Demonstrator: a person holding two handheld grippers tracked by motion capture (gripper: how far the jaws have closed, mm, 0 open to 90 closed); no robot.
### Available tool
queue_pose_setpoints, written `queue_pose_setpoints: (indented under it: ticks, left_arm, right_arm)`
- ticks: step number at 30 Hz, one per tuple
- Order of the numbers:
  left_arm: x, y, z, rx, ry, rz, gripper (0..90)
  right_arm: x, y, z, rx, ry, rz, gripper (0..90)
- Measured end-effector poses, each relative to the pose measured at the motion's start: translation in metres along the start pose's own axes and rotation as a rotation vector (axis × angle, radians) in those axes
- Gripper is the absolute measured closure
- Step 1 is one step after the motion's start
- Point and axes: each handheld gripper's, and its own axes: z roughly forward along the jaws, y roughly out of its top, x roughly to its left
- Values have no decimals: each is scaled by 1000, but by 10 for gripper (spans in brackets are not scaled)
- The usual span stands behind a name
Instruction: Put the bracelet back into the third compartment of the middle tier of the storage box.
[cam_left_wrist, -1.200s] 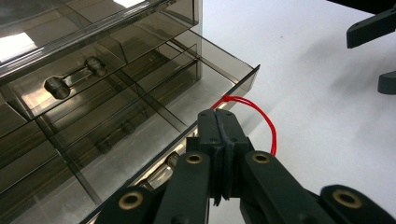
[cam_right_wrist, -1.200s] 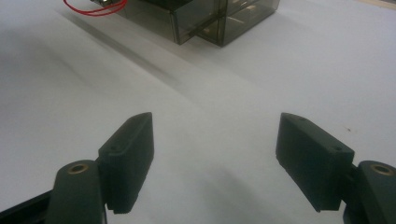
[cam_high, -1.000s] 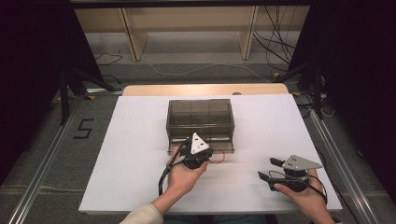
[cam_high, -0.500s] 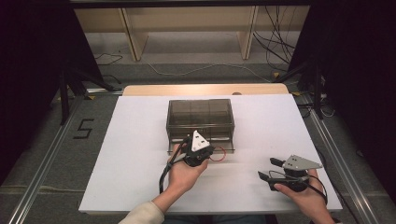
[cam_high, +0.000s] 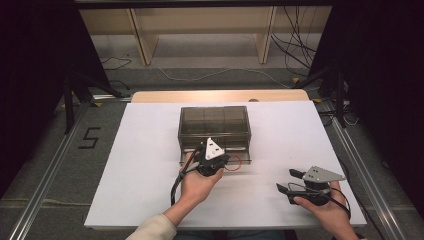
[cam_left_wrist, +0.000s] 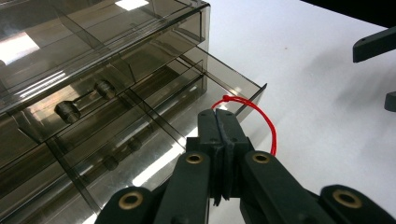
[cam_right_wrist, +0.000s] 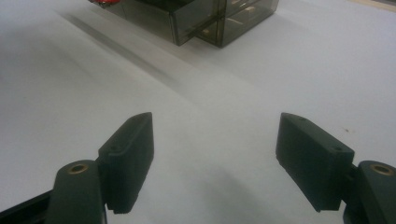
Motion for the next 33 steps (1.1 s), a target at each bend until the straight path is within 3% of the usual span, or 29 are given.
queue_pose_setpoints:
  ticks: [33]
  left_arm:
    - [3,8,6,5,2,-8,898]
  right_arm:
    - [0,0,0,0,2,4,285]
